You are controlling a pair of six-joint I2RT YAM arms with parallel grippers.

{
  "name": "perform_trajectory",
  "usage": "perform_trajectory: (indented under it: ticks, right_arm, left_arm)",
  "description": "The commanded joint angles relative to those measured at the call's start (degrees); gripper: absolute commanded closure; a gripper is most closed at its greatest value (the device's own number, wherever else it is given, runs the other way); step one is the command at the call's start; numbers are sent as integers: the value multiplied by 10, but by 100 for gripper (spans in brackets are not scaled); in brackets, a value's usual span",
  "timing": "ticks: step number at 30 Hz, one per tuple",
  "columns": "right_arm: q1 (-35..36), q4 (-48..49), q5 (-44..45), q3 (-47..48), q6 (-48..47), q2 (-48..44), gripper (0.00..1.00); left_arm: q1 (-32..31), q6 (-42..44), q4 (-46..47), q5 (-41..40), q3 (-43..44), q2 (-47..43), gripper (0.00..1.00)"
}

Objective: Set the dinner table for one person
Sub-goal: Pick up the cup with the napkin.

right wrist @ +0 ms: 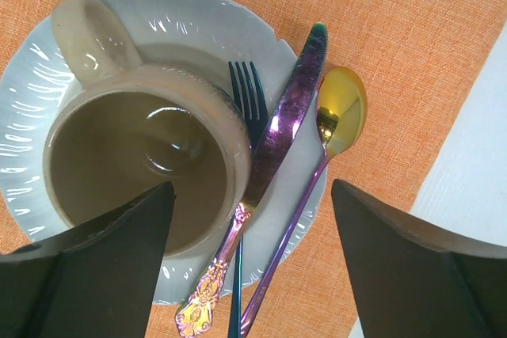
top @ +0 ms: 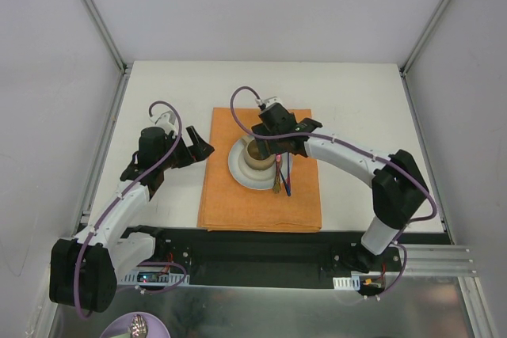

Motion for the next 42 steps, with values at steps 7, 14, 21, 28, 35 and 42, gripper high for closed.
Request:
perform_trajectory:
  ticks: [7,14,21,28,35,42]
  right_arm:
    - [3,18,-23,14,5,35,35]
    - [6,24,-32,14,4,45,72]
    - [8,23,-35,15,4,54,99]
    - [13,26,-34,18,1,56,99]
    - [16,12,-23,39,-3,30,99]
    - [16,-18,-4,90,-5,-12,99]
  left_arm:
    - [-6,12,-4,-16,-7,-18,1]
    - [-6,12,-7,-19,-6,-16,1]
    - [-6,12,-7,-20,-6,-12,1]
    - [-6,12,-7,-22,-8,-12,1]
    - [-6,10,-7,-25,-8,-6,1]
    - [-6,9,-7,-25,-7,-3,1]
